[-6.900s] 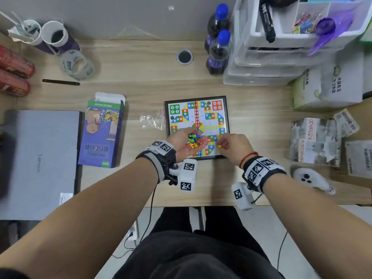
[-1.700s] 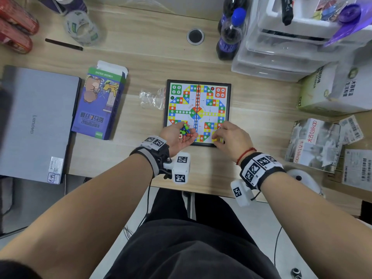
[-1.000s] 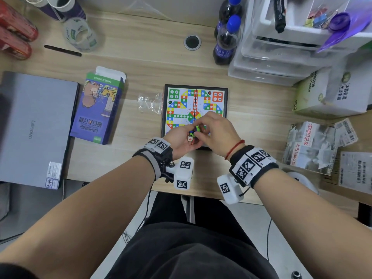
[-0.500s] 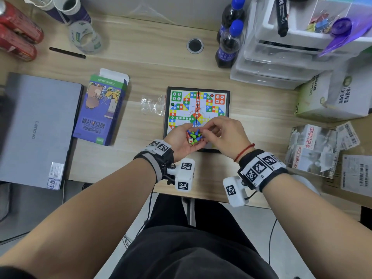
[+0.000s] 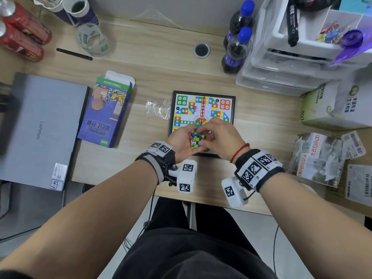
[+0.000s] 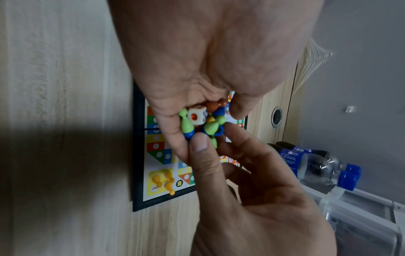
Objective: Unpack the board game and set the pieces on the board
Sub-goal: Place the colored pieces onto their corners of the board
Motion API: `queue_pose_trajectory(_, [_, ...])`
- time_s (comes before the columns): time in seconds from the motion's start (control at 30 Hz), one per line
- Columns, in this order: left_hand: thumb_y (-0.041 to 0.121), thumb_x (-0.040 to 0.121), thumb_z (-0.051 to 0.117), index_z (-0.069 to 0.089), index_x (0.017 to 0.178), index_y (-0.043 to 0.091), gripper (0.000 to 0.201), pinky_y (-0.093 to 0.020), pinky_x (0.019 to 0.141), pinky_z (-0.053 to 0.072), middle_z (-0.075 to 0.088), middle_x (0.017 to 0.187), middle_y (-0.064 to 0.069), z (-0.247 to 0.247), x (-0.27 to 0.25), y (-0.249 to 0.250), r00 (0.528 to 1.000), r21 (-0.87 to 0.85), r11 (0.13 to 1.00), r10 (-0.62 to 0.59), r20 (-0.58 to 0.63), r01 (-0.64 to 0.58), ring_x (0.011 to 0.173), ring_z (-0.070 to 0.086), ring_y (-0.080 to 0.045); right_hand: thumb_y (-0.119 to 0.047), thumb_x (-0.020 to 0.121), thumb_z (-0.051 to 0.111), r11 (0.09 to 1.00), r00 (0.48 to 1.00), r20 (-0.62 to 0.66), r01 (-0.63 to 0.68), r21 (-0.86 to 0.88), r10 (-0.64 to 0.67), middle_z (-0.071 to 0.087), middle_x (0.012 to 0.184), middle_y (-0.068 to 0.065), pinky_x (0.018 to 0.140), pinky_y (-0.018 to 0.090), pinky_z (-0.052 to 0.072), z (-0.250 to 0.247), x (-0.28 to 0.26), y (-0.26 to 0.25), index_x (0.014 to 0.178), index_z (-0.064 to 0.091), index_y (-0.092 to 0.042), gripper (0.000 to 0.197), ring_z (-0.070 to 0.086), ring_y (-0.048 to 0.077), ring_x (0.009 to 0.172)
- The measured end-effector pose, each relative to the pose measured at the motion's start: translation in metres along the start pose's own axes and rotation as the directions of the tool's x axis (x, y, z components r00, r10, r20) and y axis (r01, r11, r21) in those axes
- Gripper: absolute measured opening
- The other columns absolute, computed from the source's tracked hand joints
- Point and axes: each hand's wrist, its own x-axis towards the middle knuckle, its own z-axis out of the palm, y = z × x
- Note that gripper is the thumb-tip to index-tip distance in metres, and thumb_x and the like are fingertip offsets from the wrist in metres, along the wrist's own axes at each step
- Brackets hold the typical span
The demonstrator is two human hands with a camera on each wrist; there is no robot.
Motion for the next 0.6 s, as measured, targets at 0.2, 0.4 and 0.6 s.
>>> queue_pose_trajectory(0.2, [0.024,0.103,0.041,0.061,0.106,0.007,0.026,-0.029,0.063,0.059,0.071,0.08,-0.006,-0.002,0.003,0.002,1.0,0.028,1.0,0.0,0.018,0.0,0.067,0.071,-0.017,-0.025,0.079,0.071,0.99,0.999,0.036,-0.009,-0.138,0.014,0.049,0.089,-0.006,0.073,0.027,0.043,0.002,0.007,-0.009,0.108,0.067,-0.019,0.029,0.049,0.012,0.078])
queue_pose_trajectory(0.4, [0.02,0.101,0.043,0.057,0.12,0.008,0.026,-0.028,0.062,0.058,0.069,0.085,-0.006,-0.006,0.006,0.002,1.0,0.041,0.999,0.013,0.008,-0.013,0.07,0.07,-0.016,-0.025,0.082,0.068,0.987,0.998,0.055,-0.008,-0.159,0.017,0.056,0.099,0.003,0.074,0.03,0.045,0.005,0.009,-0.014,0.103,0.067,-0.016,0.022,0.057,0.021,0.089])
queue_pose_trajectory(0.6, [0.018,0.1,0.043,0.061,0.098,0.01,0.02,-0.028,0.062,0.056,0.063,0.078,-0.005,-0.006,0.009,-0.004,0.999,0.054,0.998,0.031,-0.034,-0.029,0.065,0.06,-0.015,-0.019,0.087,0.061,0.966,0.985,0.167,0.009,-0.259,0.036,0.05,0.105,0.006,0.074,0.031,0.045,0.004,0.011,-0.021,0.108,0.063,-0.011,0.022,0.055,0.024,0.091])
